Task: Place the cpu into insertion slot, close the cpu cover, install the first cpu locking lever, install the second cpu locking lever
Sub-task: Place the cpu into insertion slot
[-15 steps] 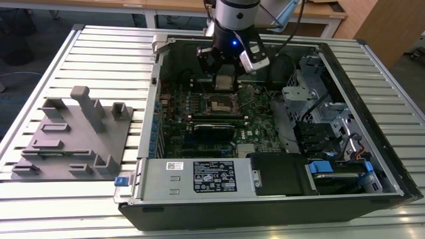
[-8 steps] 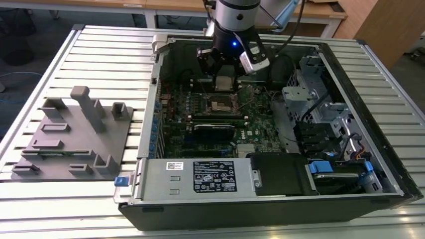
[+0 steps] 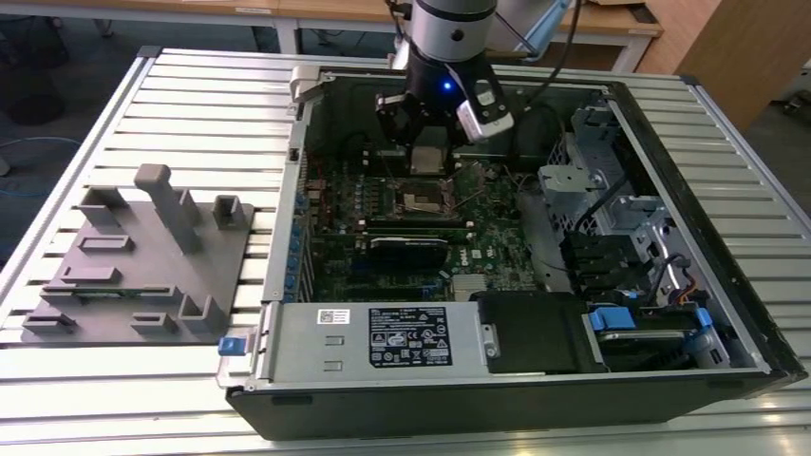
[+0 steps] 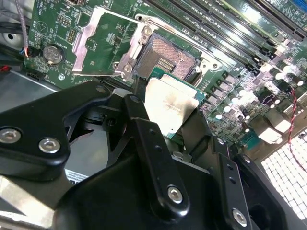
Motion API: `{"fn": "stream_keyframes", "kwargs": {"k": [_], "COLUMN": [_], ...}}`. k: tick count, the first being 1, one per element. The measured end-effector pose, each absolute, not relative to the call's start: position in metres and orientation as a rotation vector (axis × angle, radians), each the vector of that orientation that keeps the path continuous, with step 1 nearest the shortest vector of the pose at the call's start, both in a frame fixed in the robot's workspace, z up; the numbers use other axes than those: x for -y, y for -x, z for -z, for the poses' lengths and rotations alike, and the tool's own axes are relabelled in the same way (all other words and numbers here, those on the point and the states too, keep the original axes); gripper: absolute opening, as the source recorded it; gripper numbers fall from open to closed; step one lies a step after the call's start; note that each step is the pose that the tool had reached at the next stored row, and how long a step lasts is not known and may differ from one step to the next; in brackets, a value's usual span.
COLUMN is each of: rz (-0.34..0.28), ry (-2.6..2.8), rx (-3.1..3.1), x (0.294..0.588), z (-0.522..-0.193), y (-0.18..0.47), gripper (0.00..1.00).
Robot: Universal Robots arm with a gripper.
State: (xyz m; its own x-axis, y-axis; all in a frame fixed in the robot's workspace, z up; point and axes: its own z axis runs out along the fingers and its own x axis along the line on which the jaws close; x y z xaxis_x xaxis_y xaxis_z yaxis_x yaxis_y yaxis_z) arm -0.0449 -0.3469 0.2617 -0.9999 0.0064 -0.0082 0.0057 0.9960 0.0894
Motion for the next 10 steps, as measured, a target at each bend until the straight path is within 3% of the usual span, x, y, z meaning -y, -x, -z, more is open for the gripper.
{"fn": "stream_keyframes", "kwargs": {"k": [10], "rz": [-0.14], "ry": [-0.01], "rx": [-3.13], "x": [0.347], "z": [-0.2549], "y": [0.0449], "gripper": [0.54]}}
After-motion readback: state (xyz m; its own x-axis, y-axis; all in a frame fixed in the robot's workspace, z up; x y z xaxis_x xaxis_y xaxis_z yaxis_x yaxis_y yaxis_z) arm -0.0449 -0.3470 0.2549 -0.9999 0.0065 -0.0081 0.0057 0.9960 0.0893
